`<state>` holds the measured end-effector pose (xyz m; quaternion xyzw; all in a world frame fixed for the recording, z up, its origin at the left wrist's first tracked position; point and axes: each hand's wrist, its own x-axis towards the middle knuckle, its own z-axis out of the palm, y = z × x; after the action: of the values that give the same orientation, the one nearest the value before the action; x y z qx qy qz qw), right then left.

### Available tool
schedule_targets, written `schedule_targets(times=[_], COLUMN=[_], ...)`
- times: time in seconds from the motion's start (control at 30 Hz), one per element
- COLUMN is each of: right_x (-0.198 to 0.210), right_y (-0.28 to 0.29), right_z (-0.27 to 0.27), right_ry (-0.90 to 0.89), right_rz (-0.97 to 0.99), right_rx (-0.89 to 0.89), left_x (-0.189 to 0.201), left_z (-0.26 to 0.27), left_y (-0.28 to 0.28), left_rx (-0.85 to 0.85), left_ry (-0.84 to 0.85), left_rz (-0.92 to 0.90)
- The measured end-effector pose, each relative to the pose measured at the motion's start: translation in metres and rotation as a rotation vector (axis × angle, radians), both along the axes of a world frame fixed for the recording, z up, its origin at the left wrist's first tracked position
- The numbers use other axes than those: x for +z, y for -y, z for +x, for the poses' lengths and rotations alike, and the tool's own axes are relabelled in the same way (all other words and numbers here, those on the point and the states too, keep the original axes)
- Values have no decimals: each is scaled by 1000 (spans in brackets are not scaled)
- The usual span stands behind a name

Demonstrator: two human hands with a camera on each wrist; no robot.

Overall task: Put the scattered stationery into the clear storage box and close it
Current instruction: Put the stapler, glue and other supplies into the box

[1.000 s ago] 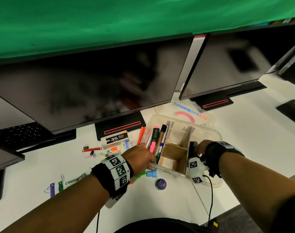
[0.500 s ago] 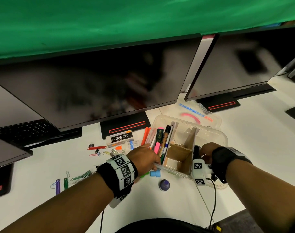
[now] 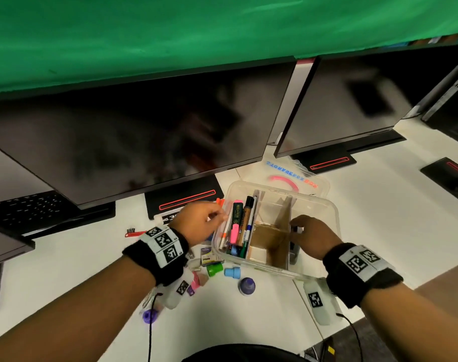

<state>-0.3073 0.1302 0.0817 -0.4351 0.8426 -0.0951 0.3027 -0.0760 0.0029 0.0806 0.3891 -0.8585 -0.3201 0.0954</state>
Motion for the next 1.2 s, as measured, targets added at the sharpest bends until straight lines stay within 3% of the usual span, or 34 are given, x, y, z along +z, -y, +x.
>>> schedule_targets(times=[0.07, 0.23, 0.43, 0.6, 0.73, 0.83, 0.93, 1.03, 1.2], right_x=[-1, -5, -19, -29, -27, -23, -20, -18, 1], right_y=[-18, -53, -67, -66, -64, -62, -60, -60, -49], right_z=[11, 32, 37, 34, 33, 35, 37, 36, 29], right_ry=[47, 85, -166, -174, -157, -167, -171, -131, 39], right_rz=[-62, -114, -51, -31, -38, -15, 13, 33, 27], right_rx=[38, 181, 365, 443, 440, 433, 438, 430, 342], left_x=[-6, -48, -62, -78, -102, -161, -180, -132, -57], left_z=[3, -8, -47, -64, -64, -65, -68, -62, -28], left_y=[21, 41, 39, 49, 61, 92, 99, 72, 44], left_rx=[132, 119, -16, 77, 131, 177, 214, 232, 401], left_ry=[31, 353, 413, 496, 468, 338, 289, 229, 201], left_rz=[-36, 20, 25, 94, 149, 269, 353, 345, 227])
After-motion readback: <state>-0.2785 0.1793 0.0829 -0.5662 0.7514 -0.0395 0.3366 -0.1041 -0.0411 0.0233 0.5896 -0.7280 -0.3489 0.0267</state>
